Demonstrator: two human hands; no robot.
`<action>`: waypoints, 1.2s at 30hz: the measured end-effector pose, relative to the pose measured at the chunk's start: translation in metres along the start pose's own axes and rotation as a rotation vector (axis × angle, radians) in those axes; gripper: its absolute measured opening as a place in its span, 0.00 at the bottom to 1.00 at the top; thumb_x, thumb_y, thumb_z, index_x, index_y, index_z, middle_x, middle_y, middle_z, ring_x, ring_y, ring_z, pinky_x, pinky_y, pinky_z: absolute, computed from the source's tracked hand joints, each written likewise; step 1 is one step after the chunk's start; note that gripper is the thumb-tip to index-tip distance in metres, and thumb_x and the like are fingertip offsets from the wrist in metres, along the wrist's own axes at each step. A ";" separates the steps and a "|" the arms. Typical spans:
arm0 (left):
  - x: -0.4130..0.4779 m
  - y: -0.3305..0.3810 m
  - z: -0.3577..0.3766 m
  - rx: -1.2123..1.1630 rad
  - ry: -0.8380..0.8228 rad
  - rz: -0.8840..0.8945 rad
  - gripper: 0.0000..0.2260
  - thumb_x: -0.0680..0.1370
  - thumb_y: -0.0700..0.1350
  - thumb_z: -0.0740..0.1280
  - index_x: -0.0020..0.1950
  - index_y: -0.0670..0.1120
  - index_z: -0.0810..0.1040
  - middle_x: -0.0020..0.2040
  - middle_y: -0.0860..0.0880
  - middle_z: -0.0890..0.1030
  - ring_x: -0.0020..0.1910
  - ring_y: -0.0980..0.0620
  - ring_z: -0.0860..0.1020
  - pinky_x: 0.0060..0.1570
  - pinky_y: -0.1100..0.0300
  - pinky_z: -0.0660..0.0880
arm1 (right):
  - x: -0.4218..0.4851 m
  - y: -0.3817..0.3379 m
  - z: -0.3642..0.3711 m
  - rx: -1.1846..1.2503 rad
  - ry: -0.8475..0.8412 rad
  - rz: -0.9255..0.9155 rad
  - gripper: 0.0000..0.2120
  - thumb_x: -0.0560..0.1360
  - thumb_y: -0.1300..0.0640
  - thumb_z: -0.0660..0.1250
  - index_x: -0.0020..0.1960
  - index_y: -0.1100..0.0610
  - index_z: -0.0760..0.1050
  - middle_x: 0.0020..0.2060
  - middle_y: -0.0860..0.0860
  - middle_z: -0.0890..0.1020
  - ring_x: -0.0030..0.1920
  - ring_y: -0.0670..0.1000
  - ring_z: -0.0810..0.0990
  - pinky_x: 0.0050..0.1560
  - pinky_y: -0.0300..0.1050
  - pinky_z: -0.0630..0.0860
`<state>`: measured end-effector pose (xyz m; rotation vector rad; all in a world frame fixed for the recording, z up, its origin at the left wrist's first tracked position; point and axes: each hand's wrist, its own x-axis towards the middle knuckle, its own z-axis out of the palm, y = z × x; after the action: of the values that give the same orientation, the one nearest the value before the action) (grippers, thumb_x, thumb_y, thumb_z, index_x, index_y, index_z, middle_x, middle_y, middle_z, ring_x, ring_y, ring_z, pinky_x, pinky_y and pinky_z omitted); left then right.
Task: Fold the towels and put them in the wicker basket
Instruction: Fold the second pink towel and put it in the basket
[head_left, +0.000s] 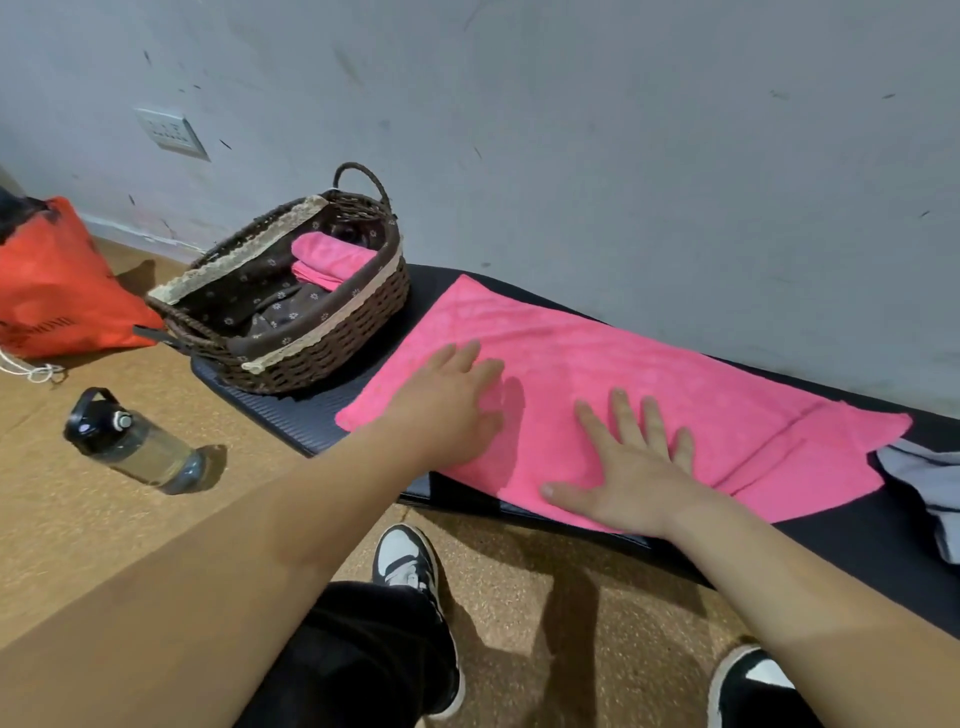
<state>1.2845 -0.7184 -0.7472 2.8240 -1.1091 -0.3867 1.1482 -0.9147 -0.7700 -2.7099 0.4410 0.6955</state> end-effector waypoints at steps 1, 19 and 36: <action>0.007 0.010 0.008 0.016 -0.059 -0.006 0.32 0.82 0.61 0.60 0.84 0.53 0.55 0.85 0.43 0.51 0.83 0.37 0.50 0.80 0.41 0.53 | -0.001 0.000 0.002 0.004 -0.006 0.000 0.53 0.69 0.19 0.57 0.81 0.37 0.31 0.79 0.49 0.25 0.78 0.59 0.22 0.77 0.69 0.30; 0.054 0.209 0.042 -0.307 0.141 0.376 0.16 0.77 0.44 0.69 0.65 0.42 0.81 0.61 0.40 0.80 0.59 0.38 0.77 0.61 0.47 0.75 | -0.073 0.184 -0.025 0.413 0.332 0.478 0.47 0.77 0.27 0.56 0.84 0.48 0.39 0.84 0.56 0.43 0.84 0.58 0.40 0.82 0.59 0.41; 0.077 0.272 0.057 -0.478 0.050 0.231 0.15 0.76 0.46 0.72 0.62 0.47 0.79 0.40 0.56 0.75 0.46 0.46 0.79 0.50 0.51 0.78 | -0.077 0.228 -0.039 0.778 0.696 0.294 0.10 0.79 0.50 0.68 0.43 0.54 0.81 0.36 0.46 0.83 0.38 0.48 0.79 0.41 0.44 0.73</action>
<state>1.1448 -0.9693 -0.7725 2.2561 -1.1357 -0.4817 1.0169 -1.1188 -0.7477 -2.0561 1.0251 -0.3564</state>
